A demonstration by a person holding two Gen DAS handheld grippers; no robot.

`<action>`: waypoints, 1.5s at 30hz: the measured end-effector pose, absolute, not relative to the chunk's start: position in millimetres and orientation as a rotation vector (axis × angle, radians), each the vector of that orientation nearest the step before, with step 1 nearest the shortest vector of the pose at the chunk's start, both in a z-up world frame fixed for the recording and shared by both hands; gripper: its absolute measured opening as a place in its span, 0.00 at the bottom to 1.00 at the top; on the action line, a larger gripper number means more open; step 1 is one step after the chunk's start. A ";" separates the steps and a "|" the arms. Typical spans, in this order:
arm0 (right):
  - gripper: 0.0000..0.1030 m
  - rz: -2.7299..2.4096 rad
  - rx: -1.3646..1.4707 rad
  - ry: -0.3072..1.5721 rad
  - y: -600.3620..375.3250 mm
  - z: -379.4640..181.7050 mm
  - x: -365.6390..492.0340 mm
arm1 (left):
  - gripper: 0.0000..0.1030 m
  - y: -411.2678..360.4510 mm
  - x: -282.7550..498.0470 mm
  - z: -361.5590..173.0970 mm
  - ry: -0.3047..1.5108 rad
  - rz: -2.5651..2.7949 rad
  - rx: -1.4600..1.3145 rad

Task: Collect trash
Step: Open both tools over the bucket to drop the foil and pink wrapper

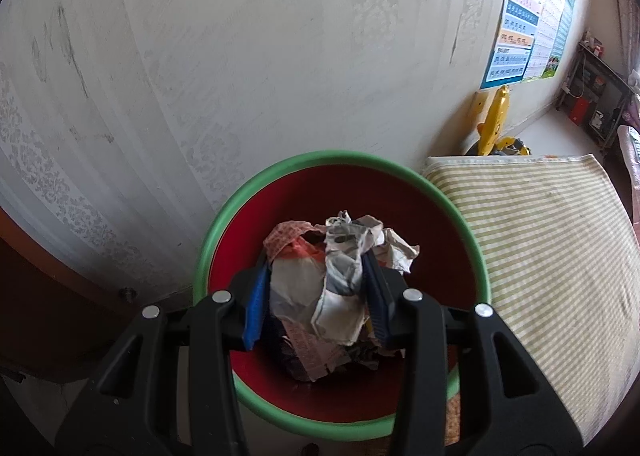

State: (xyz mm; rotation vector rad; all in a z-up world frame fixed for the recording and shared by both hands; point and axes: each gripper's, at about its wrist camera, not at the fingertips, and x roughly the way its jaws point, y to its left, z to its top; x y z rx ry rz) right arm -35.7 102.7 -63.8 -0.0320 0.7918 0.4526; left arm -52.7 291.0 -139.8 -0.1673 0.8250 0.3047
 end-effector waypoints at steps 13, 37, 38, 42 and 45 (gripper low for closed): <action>0.31 0.500 -0.070 0.825 133.9 -76.0 -21.0 | 0.39 312.2 -53.9 -155.1 0.854 0.326 -0.196; 0.31 0.536 -0.118 0.868 161.7 -97.4 -10.5 | 0.41 324.2 -57.3 -165.3 0.866 0.321 -0.227; 0.31 0.537 -0.119 0.871 162.8 -98.5 -10.0 | 0.42 324.8 -57.6 -165.4 0.866 0.322 -0.228; 0.31 0.541 -0.128 0.877 167.8 -101.8 -7.4 | 0.45 326.2 -58.3 -164.7 0.860 0.328 -0.223; 0.31 0.539 -0.141 0.885 171.7 -102.2 -5.9 | 0.47 328.2 -58.3 -165.2 0.858 0.331 -0.227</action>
